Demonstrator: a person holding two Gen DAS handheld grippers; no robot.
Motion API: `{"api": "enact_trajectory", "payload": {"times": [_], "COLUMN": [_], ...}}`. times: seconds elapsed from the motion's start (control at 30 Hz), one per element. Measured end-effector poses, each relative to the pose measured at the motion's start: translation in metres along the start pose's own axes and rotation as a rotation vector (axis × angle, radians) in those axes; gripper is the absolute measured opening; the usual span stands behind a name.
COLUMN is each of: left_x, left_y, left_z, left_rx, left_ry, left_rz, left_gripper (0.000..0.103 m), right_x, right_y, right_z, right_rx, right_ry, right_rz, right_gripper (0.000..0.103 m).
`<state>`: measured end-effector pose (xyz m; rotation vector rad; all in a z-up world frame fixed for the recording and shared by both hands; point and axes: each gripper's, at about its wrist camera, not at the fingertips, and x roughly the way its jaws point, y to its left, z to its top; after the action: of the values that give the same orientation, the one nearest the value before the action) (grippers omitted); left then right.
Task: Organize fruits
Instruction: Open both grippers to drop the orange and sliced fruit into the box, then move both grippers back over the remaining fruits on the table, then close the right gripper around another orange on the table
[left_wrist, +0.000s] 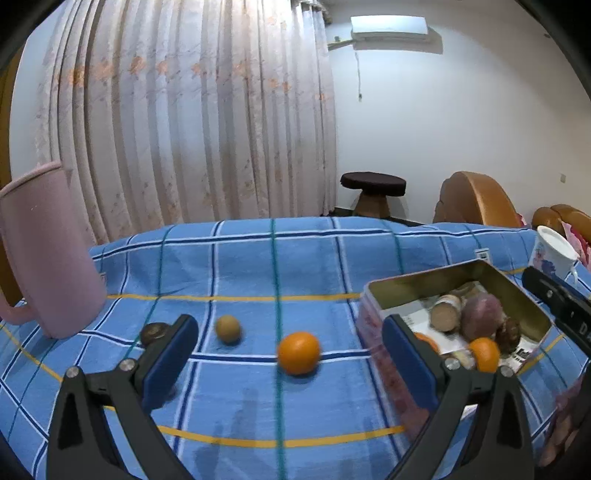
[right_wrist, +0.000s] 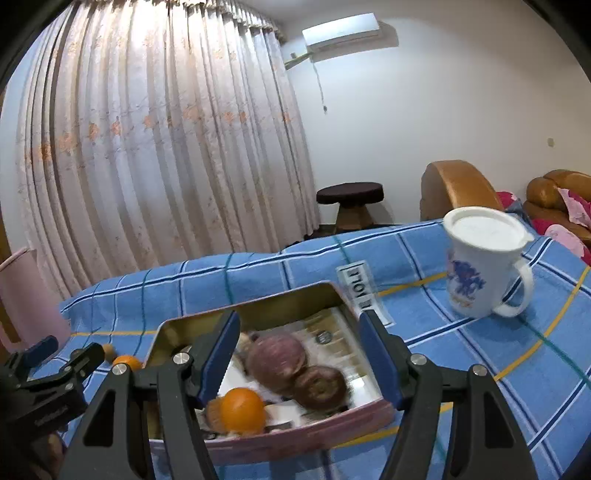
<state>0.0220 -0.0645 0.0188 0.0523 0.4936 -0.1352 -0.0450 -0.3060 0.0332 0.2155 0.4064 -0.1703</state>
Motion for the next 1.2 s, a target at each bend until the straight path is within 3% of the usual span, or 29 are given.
{"api": "enact_trajectory", "payload": {"times": [0.43, 0.77, 0.97, 1.2], "left_x": [0.006, 0.015, 0.018, 0.018], "left_y": [0.068, 0.152, 0.179, 0.191], "left_z": [-0.005, 0.002, 0.001, 0.002], "left_rx": [-0.032, -0.198, -0.240, -0.244], "left_ry": [0.046, 0.095, 0.114, 0.116], "left_rz": [0.046, 0.119, 0.172, 0.220], "left_gripper": [0.102, 0.102, 0.102, 0.102], "right_x": [-0.002, 0.013, 0.044, 0.091], "right_y": [0.069, 0.145, 0.198, 0.214], "right_z": [-0.017, -0.037, -0.045, -0.048], "right_rx": [-0.099, -0.242, -0.335, -0.302], "right_ry": [0.040, 0.109, 0.203, 0.359], "right_rz": [0.080, 0.159, 0.175, 0.167], "right_gripper": [0.068, 0.068, 0.066, 0.057]}}
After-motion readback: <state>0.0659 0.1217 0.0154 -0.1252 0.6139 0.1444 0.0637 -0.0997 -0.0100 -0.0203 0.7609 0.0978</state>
